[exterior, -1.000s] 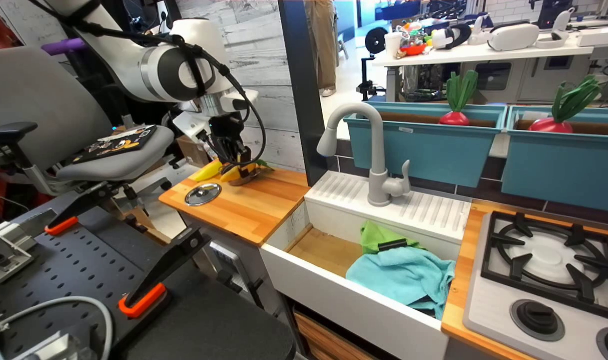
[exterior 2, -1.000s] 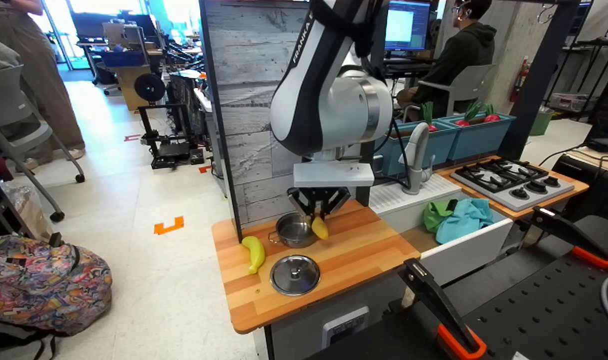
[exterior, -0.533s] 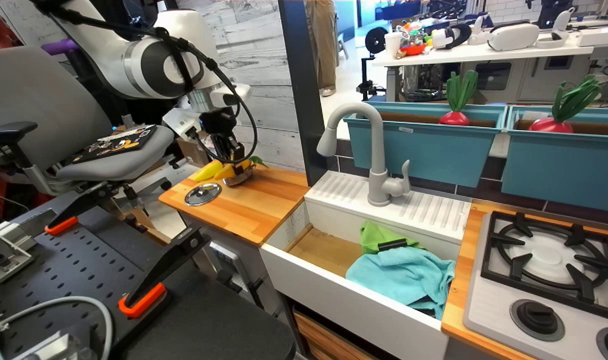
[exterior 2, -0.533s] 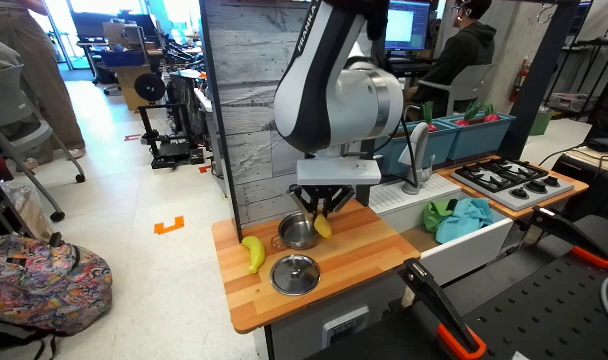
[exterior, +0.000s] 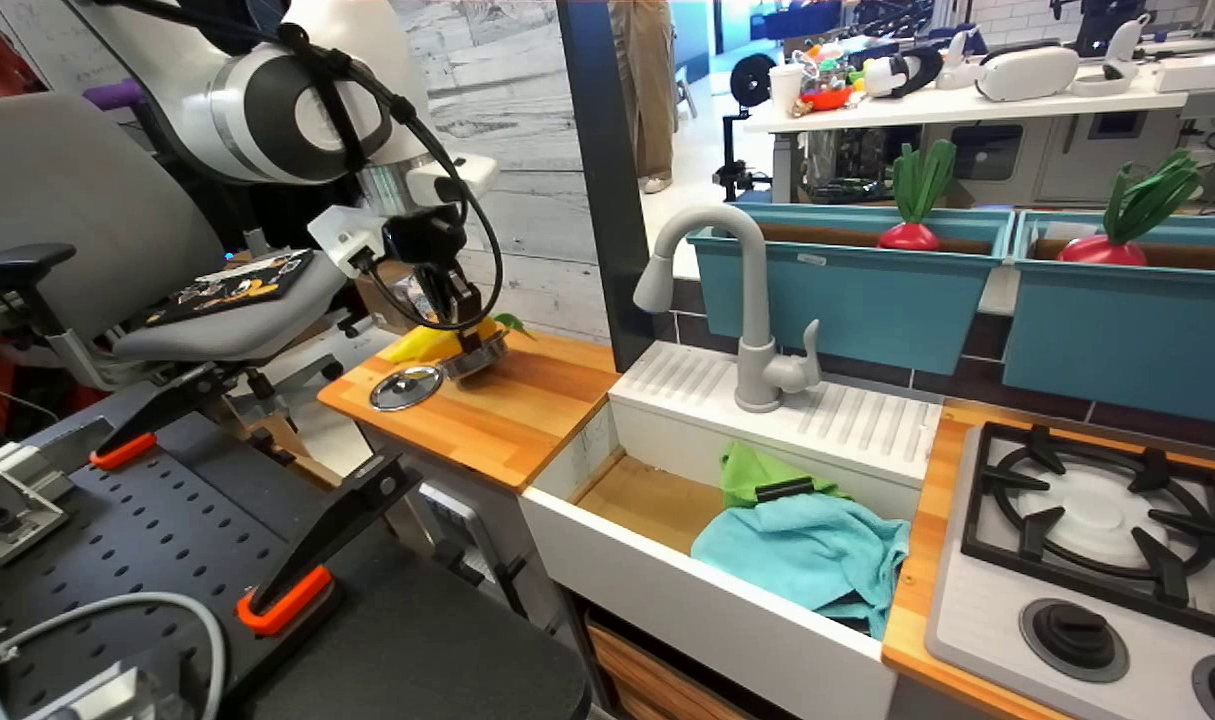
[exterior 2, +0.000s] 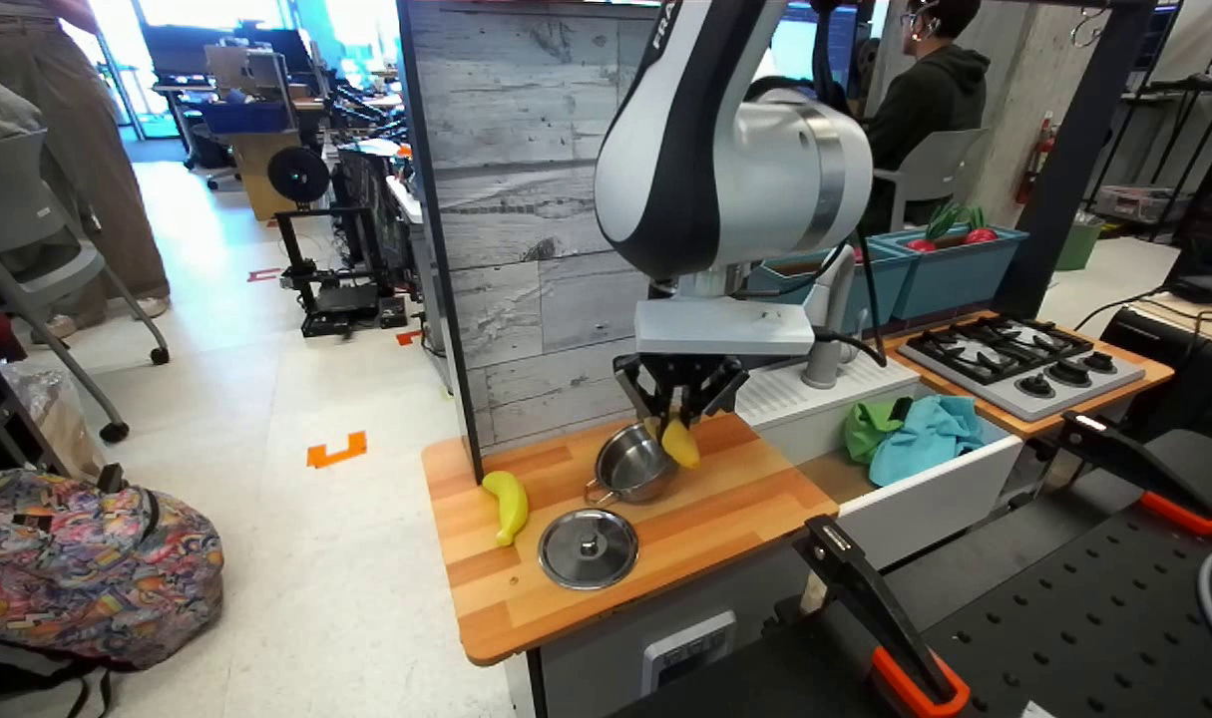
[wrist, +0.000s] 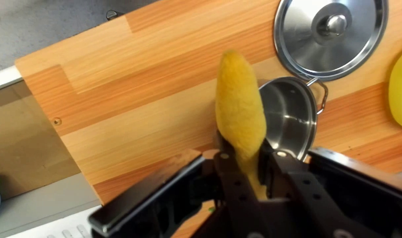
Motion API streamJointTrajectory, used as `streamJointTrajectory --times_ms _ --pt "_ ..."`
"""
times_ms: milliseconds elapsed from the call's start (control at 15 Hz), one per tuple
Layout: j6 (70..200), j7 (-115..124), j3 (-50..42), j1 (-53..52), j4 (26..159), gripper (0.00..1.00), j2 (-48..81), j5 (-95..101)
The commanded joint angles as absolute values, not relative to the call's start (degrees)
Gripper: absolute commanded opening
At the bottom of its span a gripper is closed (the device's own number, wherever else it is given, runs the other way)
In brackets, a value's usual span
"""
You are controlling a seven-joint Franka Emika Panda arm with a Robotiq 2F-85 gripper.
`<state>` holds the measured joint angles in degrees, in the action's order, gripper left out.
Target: Pick up the carrot plush toy and put it on the counter
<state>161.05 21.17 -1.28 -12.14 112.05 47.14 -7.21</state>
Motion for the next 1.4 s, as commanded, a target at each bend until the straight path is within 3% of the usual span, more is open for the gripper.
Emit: streamJointTrajectory --times_ms 0,533,1067,1133,1200,1333 --pt "161.03 18.72 0.43 -9.34 112.88 0.00 46.96 -8.44" --pt "153.96 18.35 0.03 -9.83 103.42 0.00 56.31 -6.97" --pt "149.91 18.94 -0.49 -12.38 99.25 0.00 57.37 -6.06" --pt "149.88 18.92 -0.44 -12.44 99.06 0.25 57.46 -6.12" --pt "149.79 19.04 -0.62 -12.68 99.01 0.26 57.45 -6.01" --pt "149.91 19.13 -0.68 -13.02 99.25 0.43 57.36 -5.96"
